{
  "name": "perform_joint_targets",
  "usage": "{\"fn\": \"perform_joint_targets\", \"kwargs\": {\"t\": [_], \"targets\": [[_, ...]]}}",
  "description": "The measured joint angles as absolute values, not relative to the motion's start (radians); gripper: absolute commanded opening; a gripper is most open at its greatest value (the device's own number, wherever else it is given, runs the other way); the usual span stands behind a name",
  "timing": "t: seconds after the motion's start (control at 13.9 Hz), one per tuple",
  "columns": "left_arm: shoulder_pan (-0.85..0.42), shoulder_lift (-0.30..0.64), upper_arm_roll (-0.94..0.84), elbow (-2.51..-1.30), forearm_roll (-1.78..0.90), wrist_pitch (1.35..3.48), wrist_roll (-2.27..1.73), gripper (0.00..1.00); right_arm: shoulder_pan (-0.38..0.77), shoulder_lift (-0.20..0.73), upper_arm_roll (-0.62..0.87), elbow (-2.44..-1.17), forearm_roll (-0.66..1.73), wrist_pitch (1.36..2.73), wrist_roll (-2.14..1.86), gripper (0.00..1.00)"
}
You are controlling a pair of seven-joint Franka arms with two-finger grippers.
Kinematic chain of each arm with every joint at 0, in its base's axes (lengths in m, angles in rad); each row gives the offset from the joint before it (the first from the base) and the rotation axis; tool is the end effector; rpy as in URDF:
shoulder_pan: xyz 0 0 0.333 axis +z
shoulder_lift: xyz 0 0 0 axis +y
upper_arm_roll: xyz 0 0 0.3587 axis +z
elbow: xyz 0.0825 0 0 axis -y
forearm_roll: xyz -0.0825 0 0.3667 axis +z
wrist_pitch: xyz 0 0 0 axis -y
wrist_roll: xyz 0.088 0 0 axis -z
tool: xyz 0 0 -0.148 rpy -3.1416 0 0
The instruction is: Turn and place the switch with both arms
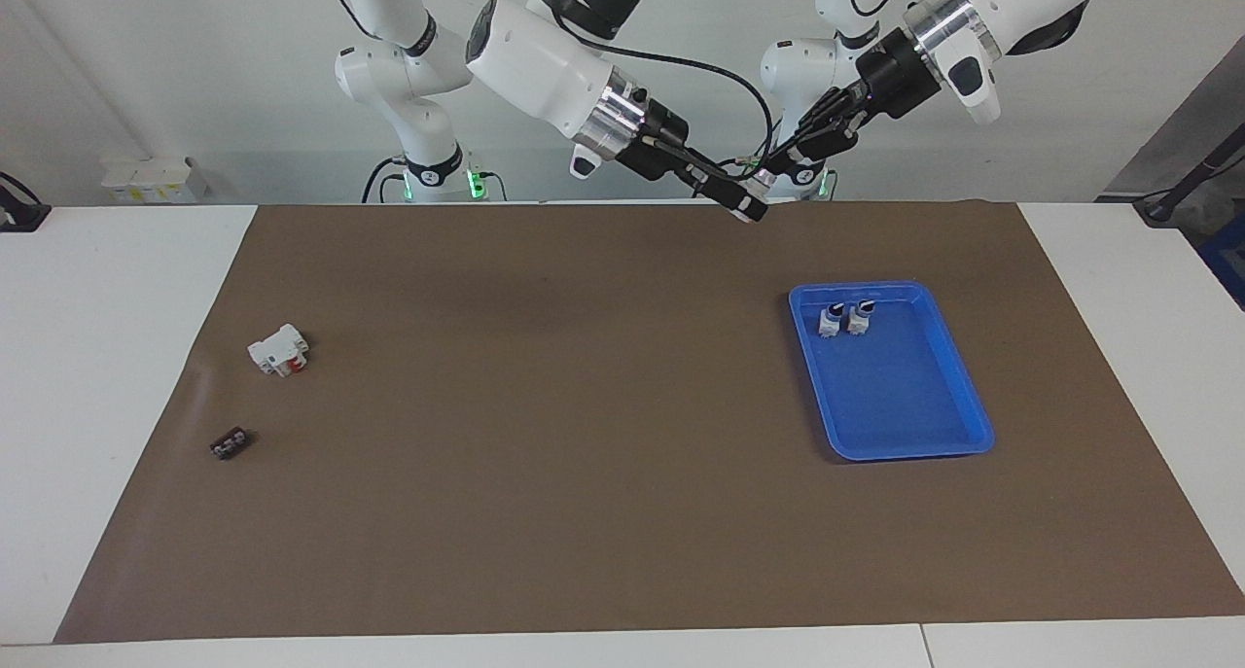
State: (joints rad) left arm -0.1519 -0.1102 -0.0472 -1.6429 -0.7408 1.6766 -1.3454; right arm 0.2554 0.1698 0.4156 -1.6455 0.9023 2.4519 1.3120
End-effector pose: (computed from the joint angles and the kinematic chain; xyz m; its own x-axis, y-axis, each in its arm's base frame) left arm 0.4840 -0.1944 0.6967 0.3874 0.6752 -0.6277 0.9219 -0.2845 0.2629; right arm 0.5300 0.4178 0.6172 0.4474 -0.5483 -0.7065 -0.8742 -0.1015 -0.4749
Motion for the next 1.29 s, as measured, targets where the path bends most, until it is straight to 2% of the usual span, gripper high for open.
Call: {"fn": "perform_joint_targets", "kwargs": {"t": [0.57, 1.29], "targets": [[-0.152, -0.111, -0.045, -1.644, -0.742, 1.677, -1.572, 0.00, 0.256, 0.170, 0.416, -1.645, 0.903, 2.453, 1.321, 0.00], [-0.144, -0.123, -0.045, -1.654, -0.749, 1.669, -1.596, 0.00, 0.257, 0.161, 0.418, -1.651, 0.903, 2.453, 1.322, 0.00]]}}
